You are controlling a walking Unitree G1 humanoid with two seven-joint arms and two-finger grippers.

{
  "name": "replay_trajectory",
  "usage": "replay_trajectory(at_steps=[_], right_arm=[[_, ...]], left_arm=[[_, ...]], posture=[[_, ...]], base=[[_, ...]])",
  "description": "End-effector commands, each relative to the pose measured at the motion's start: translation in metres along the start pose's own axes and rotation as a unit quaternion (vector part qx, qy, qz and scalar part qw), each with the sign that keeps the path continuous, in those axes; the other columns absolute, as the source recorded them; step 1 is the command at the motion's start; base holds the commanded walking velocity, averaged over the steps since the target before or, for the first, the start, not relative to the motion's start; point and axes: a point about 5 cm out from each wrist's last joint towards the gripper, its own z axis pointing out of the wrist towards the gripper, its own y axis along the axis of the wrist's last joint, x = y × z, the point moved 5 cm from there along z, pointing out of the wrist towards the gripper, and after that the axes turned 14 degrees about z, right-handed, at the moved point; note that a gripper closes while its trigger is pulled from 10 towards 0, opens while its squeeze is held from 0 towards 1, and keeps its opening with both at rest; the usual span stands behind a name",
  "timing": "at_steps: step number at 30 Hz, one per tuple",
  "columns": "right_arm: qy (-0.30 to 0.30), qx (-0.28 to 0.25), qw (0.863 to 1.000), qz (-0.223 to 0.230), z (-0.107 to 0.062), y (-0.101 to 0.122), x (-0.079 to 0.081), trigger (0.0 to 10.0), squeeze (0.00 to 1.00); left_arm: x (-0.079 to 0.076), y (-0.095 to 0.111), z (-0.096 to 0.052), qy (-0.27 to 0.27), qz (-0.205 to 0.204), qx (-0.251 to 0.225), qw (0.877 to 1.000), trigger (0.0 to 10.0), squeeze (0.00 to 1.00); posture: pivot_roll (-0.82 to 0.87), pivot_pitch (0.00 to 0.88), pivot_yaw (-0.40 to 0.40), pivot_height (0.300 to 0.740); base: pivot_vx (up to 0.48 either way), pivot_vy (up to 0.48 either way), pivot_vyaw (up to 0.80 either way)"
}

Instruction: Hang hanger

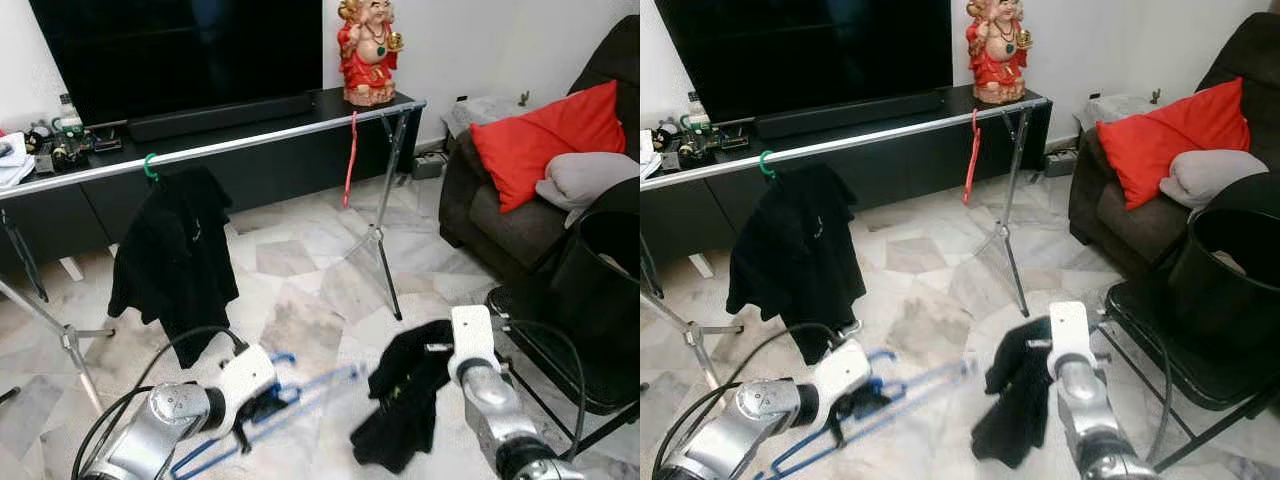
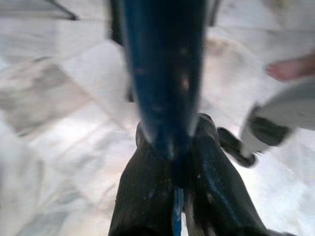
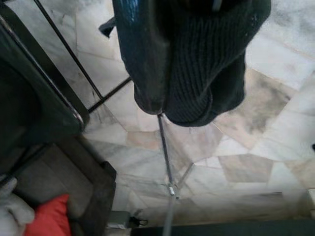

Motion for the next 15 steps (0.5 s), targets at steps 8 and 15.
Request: replay_trajectory(at_steps=[8, 15], right_arm=[[0.059, 0.01, 0.998, 0.01, 0.003, 0.011, 0.037, 10.0, 0.0], [0.076, 0.029, 0.996, 0.029, 0.0, 0.0, 0.045, 10.0, 0.0]], left_arm=[[0.0, 0.049, 0.012, -0.057, 0.031, -0.061, 0.996, 10.0, 0.0], [0.007, 0.069, 0.024, -0.008, 0.003, -0.094, 0.996, 10.0, 0.0]], posture=[[0.11, 0.0, 0.01, 0.74], [0.1, 0.009, 0.012, 0.74]], base=[[0.0, 0.0, 0.0], [0.0, 0.0, 0.0]])
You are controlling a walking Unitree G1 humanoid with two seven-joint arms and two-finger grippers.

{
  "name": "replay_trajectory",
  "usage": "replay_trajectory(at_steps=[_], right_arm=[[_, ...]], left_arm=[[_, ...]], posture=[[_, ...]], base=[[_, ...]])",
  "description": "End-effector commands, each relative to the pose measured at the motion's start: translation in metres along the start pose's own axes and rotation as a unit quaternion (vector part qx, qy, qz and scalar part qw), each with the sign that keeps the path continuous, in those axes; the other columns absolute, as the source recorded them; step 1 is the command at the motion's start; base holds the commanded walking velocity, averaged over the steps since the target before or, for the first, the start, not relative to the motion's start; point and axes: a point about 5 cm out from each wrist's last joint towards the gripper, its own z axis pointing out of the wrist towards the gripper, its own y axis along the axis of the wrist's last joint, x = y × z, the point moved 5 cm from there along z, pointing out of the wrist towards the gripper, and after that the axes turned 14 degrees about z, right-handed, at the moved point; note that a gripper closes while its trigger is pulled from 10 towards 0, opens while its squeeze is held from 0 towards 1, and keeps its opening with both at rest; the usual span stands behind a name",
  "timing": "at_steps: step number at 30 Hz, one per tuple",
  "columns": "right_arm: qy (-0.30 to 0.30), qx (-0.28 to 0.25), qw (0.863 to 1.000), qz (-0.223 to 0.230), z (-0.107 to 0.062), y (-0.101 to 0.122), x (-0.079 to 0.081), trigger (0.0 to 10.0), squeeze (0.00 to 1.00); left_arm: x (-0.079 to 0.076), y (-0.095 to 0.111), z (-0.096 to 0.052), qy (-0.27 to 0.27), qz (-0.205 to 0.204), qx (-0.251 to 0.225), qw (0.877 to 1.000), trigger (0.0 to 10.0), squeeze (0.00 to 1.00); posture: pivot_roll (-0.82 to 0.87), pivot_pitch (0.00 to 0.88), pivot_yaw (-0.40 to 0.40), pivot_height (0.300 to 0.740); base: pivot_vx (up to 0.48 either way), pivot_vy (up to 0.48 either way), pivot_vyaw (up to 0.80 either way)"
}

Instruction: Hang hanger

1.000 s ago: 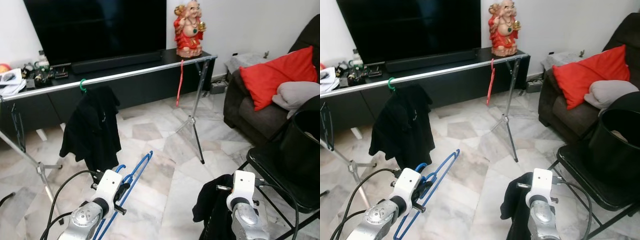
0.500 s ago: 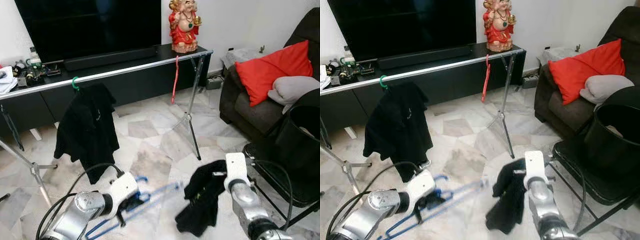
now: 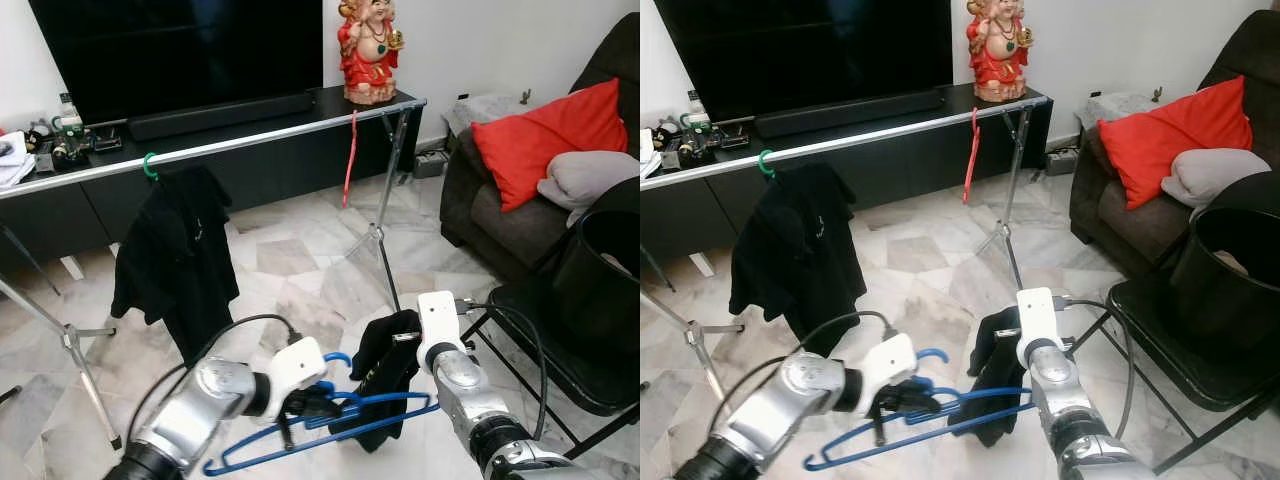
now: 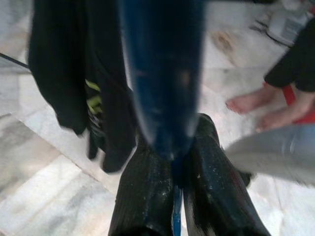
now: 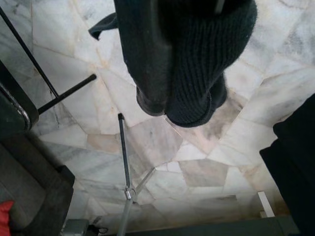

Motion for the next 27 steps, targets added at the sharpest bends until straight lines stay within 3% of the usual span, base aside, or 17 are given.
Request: replay_trajectory(at_steps=[1, 4, 12, 27], right_arm=[[-0.003, -0.003, 1.0, 0.01, 0.0, 0.002, -0.003, 10.0, 0.0], [-0.009, 0.008, 1.0, 0.026, -0.002, -0.006, -0.008, 10.0, 0.0], [-0.022, 0.012, 0.999, 0.031, -0.004, -0.01, -0.015, 10.0, 0.0], [-0.016, 0.011, 0.998, 0.054, -0.002, -0.005, -0.01, 10.0, 0.0]], left_arm=[[0.01, 0.003, -0.006, 0.023, -0.002, -0.005, 1.0, 10.0, 0.0], [0.02, 0.0, -0.008, 0.062, -0.013, 0.004, 0.998, 10.0, 0.0], [0.021, -0.009, -0.015, 0.075, -0.017, 0.025, 0.997, 10.0, 0.0], [0.035, -0.01, -0.015, 0.127, -0.032, 0.031, 0.991, 10.0, 0.0]], posture=[[0.1, 0.009, 0.012, 0.74], [0.11, 0.011, 0.011, 0.74], [0.11, 0.013, 0.011, 0.74], [0.11, 0.014, 0.006, 0.74]], base=[[0.0, 0.0, 0.0], [0.0, 0.0, 0.0], [0.0, 0.0, 0.0], [0.0, 0.0, 0.0]])
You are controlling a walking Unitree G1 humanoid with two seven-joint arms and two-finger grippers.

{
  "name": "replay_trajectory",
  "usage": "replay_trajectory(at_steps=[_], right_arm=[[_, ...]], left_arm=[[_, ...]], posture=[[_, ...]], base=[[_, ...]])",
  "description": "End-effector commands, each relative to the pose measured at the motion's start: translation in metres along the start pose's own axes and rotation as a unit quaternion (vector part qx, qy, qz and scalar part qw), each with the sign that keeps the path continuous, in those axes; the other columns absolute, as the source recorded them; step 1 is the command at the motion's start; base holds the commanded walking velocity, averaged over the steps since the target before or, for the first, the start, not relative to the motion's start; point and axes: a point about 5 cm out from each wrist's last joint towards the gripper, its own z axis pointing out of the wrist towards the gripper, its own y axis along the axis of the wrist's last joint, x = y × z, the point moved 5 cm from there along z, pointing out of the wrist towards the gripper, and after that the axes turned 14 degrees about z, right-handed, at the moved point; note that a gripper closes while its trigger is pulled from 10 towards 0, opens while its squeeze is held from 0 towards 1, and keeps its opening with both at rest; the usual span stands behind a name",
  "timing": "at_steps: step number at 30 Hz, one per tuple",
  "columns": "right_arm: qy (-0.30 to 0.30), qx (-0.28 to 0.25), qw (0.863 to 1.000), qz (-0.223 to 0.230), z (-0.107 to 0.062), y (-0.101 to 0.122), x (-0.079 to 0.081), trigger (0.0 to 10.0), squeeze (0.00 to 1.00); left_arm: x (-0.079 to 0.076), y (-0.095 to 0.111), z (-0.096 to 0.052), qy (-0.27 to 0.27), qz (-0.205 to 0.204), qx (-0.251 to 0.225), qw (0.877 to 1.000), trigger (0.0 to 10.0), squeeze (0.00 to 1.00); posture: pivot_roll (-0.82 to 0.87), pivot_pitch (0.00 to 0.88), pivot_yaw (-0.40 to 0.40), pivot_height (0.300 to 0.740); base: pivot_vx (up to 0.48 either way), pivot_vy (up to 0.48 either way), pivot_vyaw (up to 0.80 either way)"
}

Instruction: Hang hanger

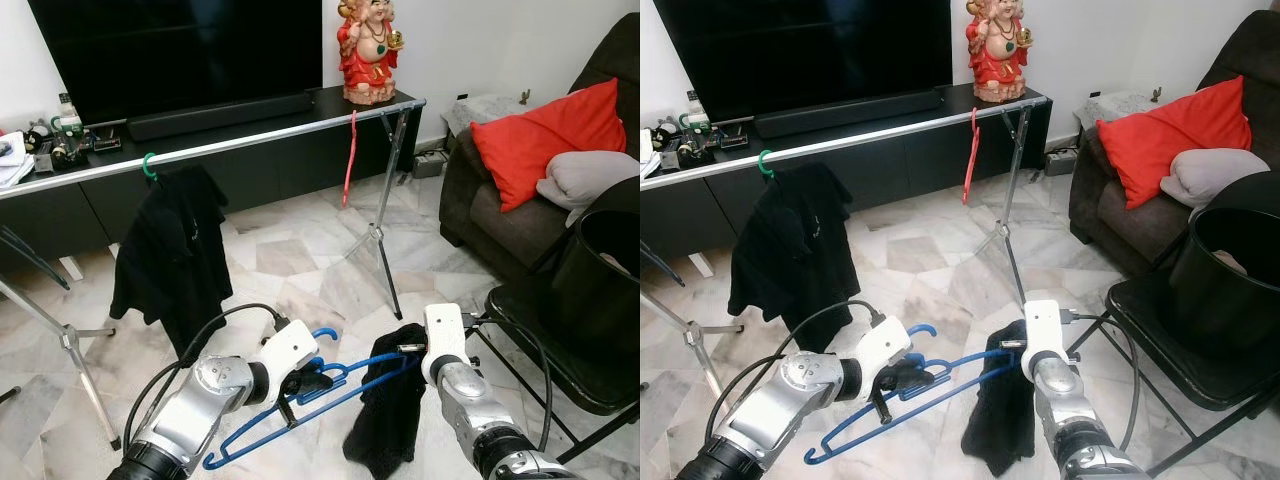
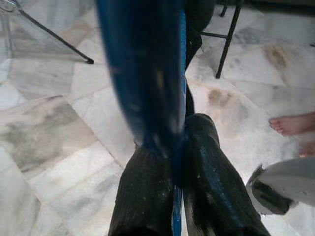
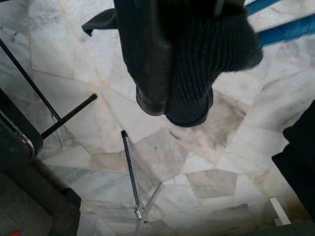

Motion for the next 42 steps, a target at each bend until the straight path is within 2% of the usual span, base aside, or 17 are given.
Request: replay_trajectory(at_steps=[1, 7, 11, 15, 18, 19, 20, 21, 22, 28, 30, 33, 35, 36, 37, 38, 42], right_arm=[[0.007, -0.01, 1.0, 0.015, 0.001, 0.008, 0.004, 10.0, 0.0], [0.018, 0.016, 0.988, 0.152, 0.002, 0.008, 0.009, 10.0, 0.0], [0.02, 0.021, 0.985, 0.171, 0.002, 0.008, 0.009, 10.0, 0.0], [0.02, 0.025, 0.976, 0.217, 0.0, 0.007, 0.007, 10.0, 0.0], [0.048, 0.021, 0.973, 0.225, -0.001, 0.011, 0.014, 10.0, 0.0], [0.09, 0.014, 0.971, 0.221, -0.003, 0.016, 0.027, 10.0, 0.0], [0.128, 0.006, 0.965, 0.231, -0.005, 0.023, 0.038, 10.0, 0.0], [0.128, 0.006, 0.965, 0.231, -0.005, 0.023, 0.038, 10.0, 0.0], [0.162, -0.006, 0.944, 0.286, -0.008, 0.036, 0.048, 10.0, 0.0], [0.156, -0.01, 0.916, 0.37, -0.007, 0.052, 0.044, 10.0, 0.0], [0.148, -0.009, 0.919, 0.365, -0.007, 0.051, 0.041, 10.0, 0.0], [0.103, 0.001, 0.94, 0.325, -0.005, 0.038, 0.029, 10.0, 0.0], [0.034, 0.02, 0.957, 0.289, -0.004, 0.018, 0.008, 10.0, 0.0], [0.034, 0.02, 0.957, 0.289, -0.004, 0.018, 0.008, 10.0, 0.0], [0.005, 0.024, 0.958, 0.286, -0.004, 0.012, -0.001, 10.0, 0.0], [-0.015, 0.031, 0.952, 0.305, -0.004, 0.006, -0.007, 10.0, 0.0], [-0.016, 0.041, 0.946, 0.32, -0.005, 0.001, -0.008, 10.0, 0.0]], left_arm=[[0.01, 0.001, -0.003, 0.02, 0.0, 0.003, 1.0, 10.0, 0.0], [0.026, 0.003, 0.0, 0.081, -0.019, 0.006, 0.997, 10.0, 0.0], [0.028, 0.003, 0.002, 0.091, -0.022, 0.008, 0.996, 10.0, 0.0], [0.026, 0.003, 0.003, 0.092, -0.028, 0.007, 0.995, 10.0, 0.0], [0.021, 0.005, 0.003, 0.076, -0.029, -0.001, 0.997, 10.0, 0.0], [0.019, 0.005, 0.002, 0.068, -0.026, -0.001, 0.997, 10.0, 0.0], [0.018, 0.004, 0.001, 0.066, -0.025, 0.0, 0.997, 10.0, 0.0], [0.018, 0.004, 0.001, 0.066, -0.025, 0.0, 0.997, 10.0, 0.0], [0.023, 0.003, -0.001, 0.078, -0.027, 0.004, 0.997, 10.0, 0.0], [0.027, -0.001, -0.002, 0.084, -0.027, 0.014, 0.996, 10.0, 0.0], [0.025, -0.002, -0.002, 0.082, -0.026, 0.015, 0.996, 10.0, 0.0], [0.024, -0.002, -0.001, 0.08, -0.027, 0.015, 0.996, 10.0, 0.0], [0.023, -0.002, -0.001, 0.079, -0.028, 0.016, 0.996, 10.0, 0.0], [0.023, -0.002, -0.001, 0.079, -0.028, 0.016, 0.996, 10.0, 0.0], [0.023, -0.002, -0.001, 0.079, -0.027, 0.017, 0.996, 10.0, 0.0], [0.023, -0.003, -0.001, 0.081, -0.027, 0.018, 0.996, 10.0, 0.0], [0.028, -0.004, -0.002, 0.093, -0.028, 0.022, 0.995, 10.0, 0.0]], posture=[[0.11, 0.014, 0.006, 0.74], [0.1, 0.015, 0.009, 0.74], [0.1, 0.015, 0.011, 0.74], [0.1, 0.016, 0.013, 0.74], [0.1, 0.017, 0.013, 0.74], [0.1, 0.017, 0.013, 0.74], [0.1, 0.017, 0.013, 0.74], [0.1, 0.017, 0.013, 0.74], [0.1, 0.017, 0.013, 0.74], [0.1, 0.01, 0.017, 0.74], [0.1, 0.01, 0.017, 0.74], [0.1, 0.008, 0.015, 0.74], [0.1, 0.008, 0.015, 0.74], [0.1, 0.008, 0.015, 0.74], [0.1, 0.007, 0.016, 0.74], [0.1, 0.005, 0.016, 0.74], [0.1, 0.005, 0.016, 0.74]], base=[[0.0, 0.0, 0.0], [0.0, 0.0, 0.0], [0.0, 0.0, 0.0], [0.0, 0.0, 0.0], [0.0, 0.0, 0.0], [0.0, 0.0, 0.0], [0.0, 0.0, 0.0], [0.0, 0.0, 0.0], [0.0, 0.0, 0.0], [0.0, 0.0, 0.0], [0.0, 0.0, 0.0], [0.0, 0.0, 0.0], [0.0, 0.0, 0.0], [0.0, 0.0, 0.0], [0.0, 0.0, 0.0], [0.0, 0.0, 0.0], [0.0, 0.0, 0.0]])
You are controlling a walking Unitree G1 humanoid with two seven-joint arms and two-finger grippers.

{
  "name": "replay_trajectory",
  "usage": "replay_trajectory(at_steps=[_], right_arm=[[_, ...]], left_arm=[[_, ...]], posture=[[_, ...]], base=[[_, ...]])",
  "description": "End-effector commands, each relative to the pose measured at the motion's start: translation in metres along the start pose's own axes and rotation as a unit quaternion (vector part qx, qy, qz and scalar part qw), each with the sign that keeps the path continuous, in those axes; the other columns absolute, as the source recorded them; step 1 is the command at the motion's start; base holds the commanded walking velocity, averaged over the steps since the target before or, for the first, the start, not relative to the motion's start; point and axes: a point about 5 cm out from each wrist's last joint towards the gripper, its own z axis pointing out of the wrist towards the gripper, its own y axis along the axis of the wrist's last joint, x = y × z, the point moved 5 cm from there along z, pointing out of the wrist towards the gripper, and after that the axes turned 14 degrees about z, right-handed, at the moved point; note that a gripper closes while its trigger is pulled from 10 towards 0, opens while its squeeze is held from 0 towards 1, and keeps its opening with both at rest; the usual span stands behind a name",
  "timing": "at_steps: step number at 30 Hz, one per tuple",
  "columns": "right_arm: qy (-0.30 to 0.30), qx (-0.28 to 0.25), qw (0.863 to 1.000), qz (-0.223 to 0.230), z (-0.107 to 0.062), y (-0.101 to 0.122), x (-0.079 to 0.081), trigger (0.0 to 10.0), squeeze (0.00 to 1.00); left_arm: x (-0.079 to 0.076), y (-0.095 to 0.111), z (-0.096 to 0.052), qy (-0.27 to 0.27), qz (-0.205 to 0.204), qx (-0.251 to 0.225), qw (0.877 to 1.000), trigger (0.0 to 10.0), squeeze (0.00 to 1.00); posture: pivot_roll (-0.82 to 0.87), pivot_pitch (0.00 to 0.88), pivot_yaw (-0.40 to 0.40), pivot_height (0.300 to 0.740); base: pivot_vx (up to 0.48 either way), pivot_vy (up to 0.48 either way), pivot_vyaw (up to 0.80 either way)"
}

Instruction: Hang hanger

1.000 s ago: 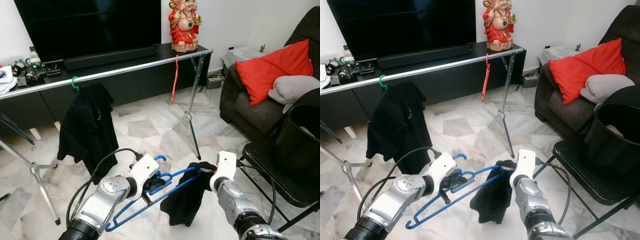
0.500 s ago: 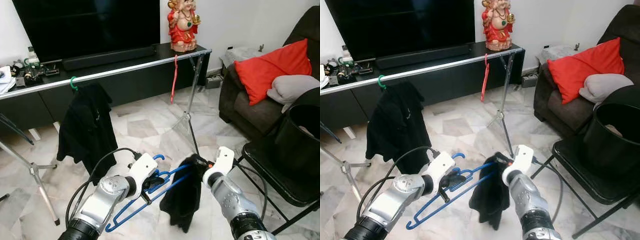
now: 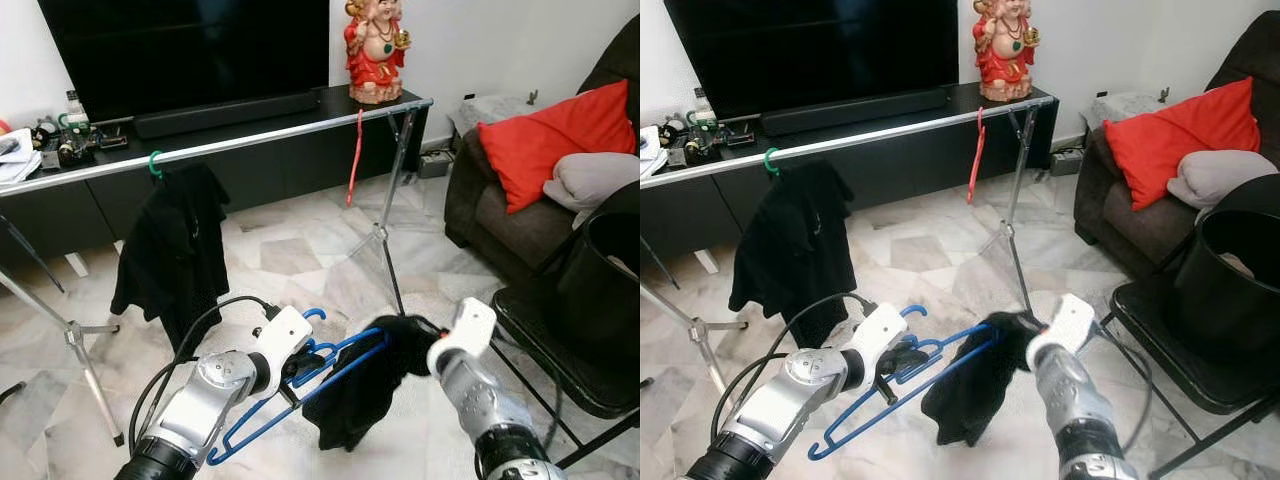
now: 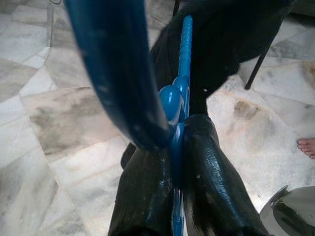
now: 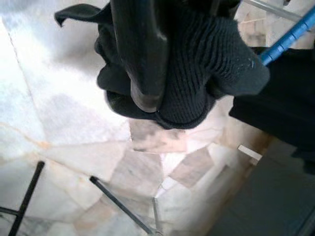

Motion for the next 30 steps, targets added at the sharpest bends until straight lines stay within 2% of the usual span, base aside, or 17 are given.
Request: replay_trajectory(at_steps=[1, 6, 8, 9, 11, 12, 16, 20, 24, 28, 29, 30], right_arm=[[0.005, -0.003, 1.0, 0.001, 0.0, 0.002, 0.003, 10.0, 0.0], [0.023, 0.017, 0.999, -0.015, 0.0, -0.01, 0.009, 10.0, 0.0], [0.081, 0.017, 0.996, -0.023, -0.002, -0.01, 0.031, 10.0, 0.0], [0.092, 0.015, 0.995, -0.023, -0.003, -0.01, 0.035, 10.0, 0.0], [0.172, 0.013, 0.983, -0.055, -0.01, -0.011, 0.064, 10.0, 0.0], [0.182, 0.013, 0.981, -0.062, -0.011, -0.011, 0.068, 10.0, 0.0], [0.213, 0.01, 0.974, -0.081, -0.015, -0.01, 0.08, 10.0, 0.0], [0.23, 0.016, 0.971, -0.062, -0.019, -0.01, 0.088, 10.0, 0.0], [0.248, 0.019, 0.967, -0.054, -0.024, -0.009, 0.093, 10.0, 0.0], [0.287, 0.016, 0.954, -0.084, -0.032, -0.01, 0.102, 10.0, 0.0], [0.307, 0.01, 0.945, -0.114, -0.038, -0.01, 0.106, 10.0, 0.0], [0.306, 0.004, 0.941, -0.143, -0.038, -0.01, 0.104, 10.0, 0.0]], left_arm=[[0.01, 0.001, -0.002, 0.02, 0.005, 0.006, 1.0, 10.0, 0.0], [0.009, 0.001, -0.002, 0.019, 0.005, 0.004, 1.0, 10.0, 0.0], [0.007, 0.003, -0.001, 0.014, 0.005, 0.0, 1.0, 10.0, 0.0], [0.007, 0.003, -0.001, 0.013, 0.005, -0.001, 1.0, 10.0, 0.0], [0.0, 0.005, -0.001, -0.006, 0.004, -0.009, 1.0, 10.0, 0.0], [-0.002, 0.006, -0.001, -0.011, 0.006, -0.012, 1.0, 10.0, 0.0], [-0.009, 0.01, -0.002, -0.03, 0.002, -0.024, 0.999, 10.0, 0.0], [-0.003, 0.007, -0.001, -0.01, 0.002, -0.014, 1.0, 10.0, 0.0], [-0.004, 0.008, 0.0, -0.012, 0.001, -0.016, 1.0, 10.0, 0.0], [-0.007, 0.01, 0.001, -0.021, 0.001, -0.022, 1.0, 10.0, 0.0], [-0.008, 0.012, 0.001, -0.022, -0.001, -0.026, 0.999, 10.0, 0.0], [-0.008, 0.012, 0.001, -0.023, -0.003, -0.028, 0.999, 10.0, 0.0]], posture=[[0.1, 0.005, 0.016, 0.74], [0.1, 0.0, 0.019, 0.74], [0.1, 0.0, 0.02, 0.74], [0.1, 0.0, 0.02, 0.74], [0.1, 0.0, 0.021, 0.74], [0.1, 0.0, 0.021, 0.74], [0.1, 0.0, 0.021, 0.74], [0.1, 0.0, 0.02, 0.74], [0.09, 0.002, 0.021, 0.74], [0.09, 0.003, 0.02, 0.74], [0.09, 0.003, 0.02, 0.74], [0.09, 0.006, 0.019, 0.74]], base=[[0.0, 0.0, 0.0], [0.0, 0.0, 0.0], [0.0, 0.0, 0.0], [0.0, 0.0, 0.0], [0.0, 0.0, 0.0], [0.0, 0.0, 0.0], [0.0, 0.0, 0.0], [0.0, 0.0, 0.0], [0.0, 0.0, 0.0], [0.0, 0.0, 0.0], [0.0, 0.0, 0.0], [0.0, 0.0, 0.0]])
